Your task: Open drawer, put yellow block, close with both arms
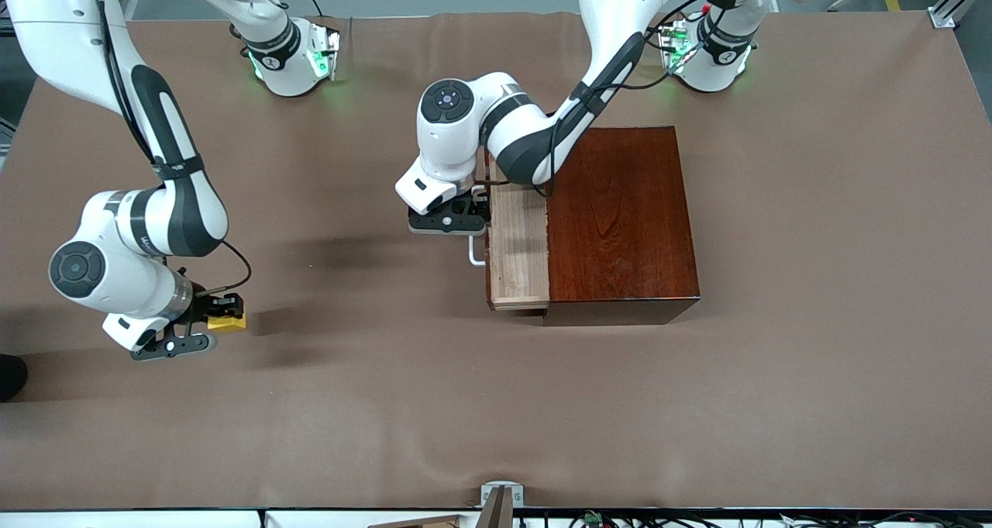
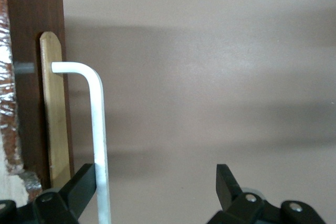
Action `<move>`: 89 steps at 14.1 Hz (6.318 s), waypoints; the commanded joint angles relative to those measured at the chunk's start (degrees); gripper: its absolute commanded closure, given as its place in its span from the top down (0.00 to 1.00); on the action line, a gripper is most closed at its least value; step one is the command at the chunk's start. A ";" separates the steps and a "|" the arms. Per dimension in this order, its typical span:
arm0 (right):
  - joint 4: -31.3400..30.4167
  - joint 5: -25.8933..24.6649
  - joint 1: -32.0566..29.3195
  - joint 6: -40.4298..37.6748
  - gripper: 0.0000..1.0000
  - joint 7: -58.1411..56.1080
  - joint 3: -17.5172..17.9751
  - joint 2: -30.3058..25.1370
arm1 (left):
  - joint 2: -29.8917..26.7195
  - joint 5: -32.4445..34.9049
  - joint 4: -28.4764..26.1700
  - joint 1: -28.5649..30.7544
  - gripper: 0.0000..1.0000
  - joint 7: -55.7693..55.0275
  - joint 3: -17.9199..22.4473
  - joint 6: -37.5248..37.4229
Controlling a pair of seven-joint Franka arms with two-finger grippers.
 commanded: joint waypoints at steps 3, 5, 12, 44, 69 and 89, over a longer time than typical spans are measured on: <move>4.48 0.36 -0.49 -5.76 0.00 -3.86 1.17 -1.06 | 2.32 -1.17 2.62 -1.01 1.00 0.89 -0.17 3.17; 5.01 0.89 -0.92 -6.21 0.00 -5.44 1.53 -0.97 | 2.58 -1.17 2.62 -1.01 1.00 0.89 -0.34 3.62; 7.73 1.07 -0.84 -8.57 0.00 -8.78 1.53 -0.97 | 2.58 -2.14 2.71 -1.36 1.00 0.63 -1.75 6.61; 24.97 -2.53 27.35 -15.52 0.00 -49.48 14.01 3.16 | -43.30 -8.47 -22.25 49.53 1.00 52.65 -1.40 -27.76; 24.35 -11.15 36.87 -11.04 1.00 -39.11 13.83 8.88 | -40.57 -6.89 -20.14 49.88 1.00 51.34 -0.78 -27.23; 24.53 -9.04 4.55 -27.56 1.00 -38.49 13.22 -4.13 | -39.87 -7.42 -20.06 48.83 1.00 45.54 -13.95 -31.71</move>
